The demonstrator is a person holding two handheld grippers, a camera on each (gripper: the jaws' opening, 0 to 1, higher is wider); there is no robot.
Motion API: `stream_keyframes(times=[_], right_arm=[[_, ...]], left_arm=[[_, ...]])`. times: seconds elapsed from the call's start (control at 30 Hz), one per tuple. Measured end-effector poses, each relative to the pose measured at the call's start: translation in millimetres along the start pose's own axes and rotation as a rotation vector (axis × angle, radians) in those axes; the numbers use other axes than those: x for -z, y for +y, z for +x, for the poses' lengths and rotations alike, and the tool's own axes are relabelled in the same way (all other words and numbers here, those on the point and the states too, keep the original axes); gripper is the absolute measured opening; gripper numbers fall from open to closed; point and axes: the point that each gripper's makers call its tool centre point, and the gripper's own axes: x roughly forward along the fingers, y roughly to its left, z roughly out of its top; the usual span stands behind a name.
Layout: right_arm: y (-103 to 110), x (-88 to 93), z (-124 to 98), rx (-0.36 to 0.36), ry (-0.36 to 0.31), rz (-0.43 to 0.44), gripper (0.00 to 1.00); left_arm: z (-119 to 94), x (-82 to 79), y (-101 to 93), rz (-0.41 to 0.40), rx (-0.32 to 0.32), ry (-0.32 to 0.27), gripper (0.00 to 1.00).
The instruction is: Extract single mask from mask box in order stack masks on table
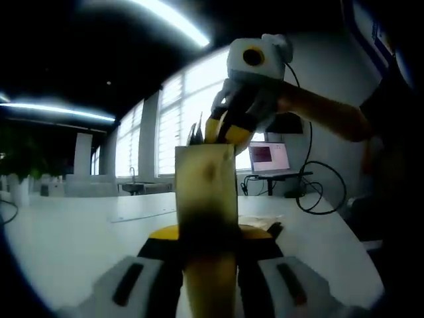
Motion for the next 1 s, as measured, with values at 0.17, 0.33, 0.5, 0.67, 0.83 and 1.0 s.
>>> stream_keyframes(times=[0.17,0.33,0.5,0.67,0.83,1.0], right_arm=[[-1,-3.7,-10,0.048,-0.028,0.005,0.0],[3,-7.9,-20,0.084,-0.058,0.023,0.0],[2,-6.8,-26,0.111,-0.076,0.03,0.0],[-3,-7.3,-34,0.162,-0.106,0.033,0.0],[-5,-7.9,-38,0.196,-0.131,0.055,0.0],[-10,-10.2,-47,0.257,-0.175,0.086,0.0]], left_arm=[[0,0.1,0.7,-0.001,-0.003,0.001,0.32],[0,0.2,0.2,-0.006,-0.003,0.001,0.32],[0,0.4,0.1,-0.006,-0.002,0.002,0.32],[1,0.4,0.5,-0.005,-0.003,0.002,0.32],[1,0.3,0.9,-0.004,-0.003,0.002,0.32],[1,0.1,1.6,-0.001,-0.005,0.002,0.32]])
